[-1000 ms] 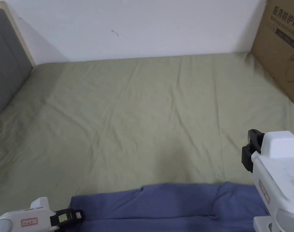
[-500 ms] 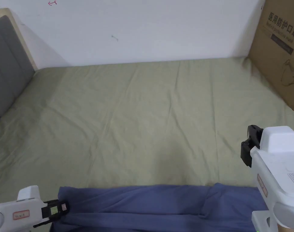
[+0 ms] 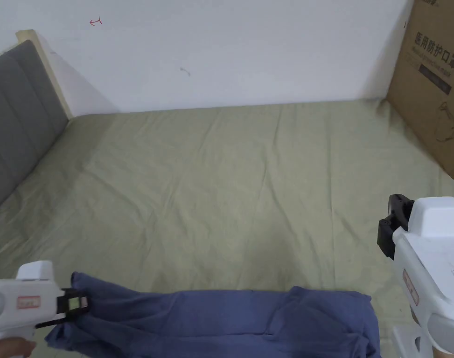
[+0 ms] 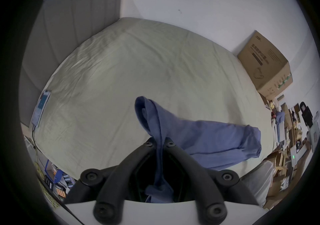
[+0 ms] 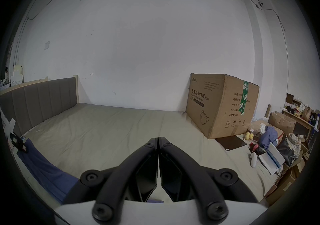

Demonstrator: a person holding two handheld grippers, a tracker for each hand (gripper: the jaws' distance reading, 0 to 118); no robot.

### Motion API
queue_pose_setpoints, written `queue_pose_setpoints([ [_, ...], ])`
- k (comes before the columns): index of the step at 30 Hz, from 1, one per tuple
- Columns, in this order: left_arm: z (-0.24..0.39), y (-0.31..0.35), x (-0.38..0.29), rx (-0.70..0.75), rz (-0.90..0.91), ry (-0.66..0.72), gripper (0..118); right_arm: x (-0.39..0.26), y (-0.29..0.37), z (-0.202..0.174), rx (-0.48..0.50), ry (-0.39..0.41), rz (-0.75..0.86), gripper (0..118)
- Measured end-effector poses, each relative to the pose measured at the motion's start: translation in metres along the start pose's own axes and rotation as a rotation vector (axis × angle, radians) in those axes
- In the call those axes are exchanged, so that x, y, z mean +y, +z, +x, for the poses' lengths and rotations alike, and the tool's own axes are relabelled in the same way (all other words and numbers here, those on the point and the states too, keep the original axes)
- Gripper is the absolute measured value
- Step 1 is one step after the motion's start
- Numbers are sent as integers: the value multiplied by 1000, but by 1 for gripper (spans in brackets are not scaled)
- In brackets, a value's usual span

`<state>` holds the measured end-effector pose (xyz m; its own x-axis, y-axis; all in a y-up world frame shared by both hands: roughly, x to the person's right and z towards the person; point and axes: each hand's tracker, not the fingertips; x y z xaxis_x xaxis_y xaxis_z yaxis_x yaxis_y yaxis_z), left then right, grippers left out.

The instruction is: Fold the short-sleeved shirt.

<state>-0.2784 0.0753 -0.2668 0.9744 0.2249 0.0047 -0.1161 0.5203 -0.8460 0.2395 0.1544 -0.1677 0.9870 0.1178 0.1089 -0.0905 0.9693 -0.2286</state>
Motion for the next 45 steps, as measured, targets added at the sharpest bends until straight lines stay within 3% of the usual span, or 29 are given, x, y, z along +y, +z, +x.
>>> queue_pose_setpoints([
  [3, 48, -5, 5, -47, -19, -92, 3, 1, 4, 5, 0, -6, 8, 0],
  [9, 133, -37, -1, -207, -109, -110, 3, -1, 12, 16, -13, -9, 15, 0],
  [20, 209, -150, -55, -142, -335, -144, 4, -5, 27, 31, -40, -9, -4, 0],
  [24, 209, -162, -57, -139, -310, -163, 35, -6, 27, 37, -48, -2, -1, 0],
  [25, 211, -153, -55, -185, -292, -155, 35, -5, 28, 38, -49, -3, 0, 0],
  [26, 210, -147, -52, -214, -282, -136, 65, -5, 27, 39, -50, -6, 1, 0],
  [27, 209, -139, -50, -246, -260, -113, 84, -5, 27, 40, -50, -9, 0, 0],
  [28, 206, -130, -48, -268, -220, -95, 98, -4, 27, 40, -50, -10, 0, 0],
  [29, 206, -110, -48, -277, -181, -89, 105, -4, 28, 40, -51, -10, 2, 0],
  [36, 183, -25, -29, -190, 134, -137, 104, 0, 28, 35, -32, 3, 15, 0],
  [38, 168, -30, -31, -115, 215, -156, 97, 2, 29, 33, -26, 7, 19, 0],
  [40, 157, -27, -34, -70, 279, -170, 81, 3, 30, 32, -23, 7, 21, 0],
  [42, 151, -29, -38, -17, 297, -194, 50, 2, 29, 32, -19, 4, 22, 0],
  [44, 145, -36, -45, -14, 298, -203, 10, 1, 28, 32, -18, 4, 21, 0],
  [45, 139, -44, -47, -19, 290, -202, 1, 1, 28, 32, -18, 4, 20, 0],
])
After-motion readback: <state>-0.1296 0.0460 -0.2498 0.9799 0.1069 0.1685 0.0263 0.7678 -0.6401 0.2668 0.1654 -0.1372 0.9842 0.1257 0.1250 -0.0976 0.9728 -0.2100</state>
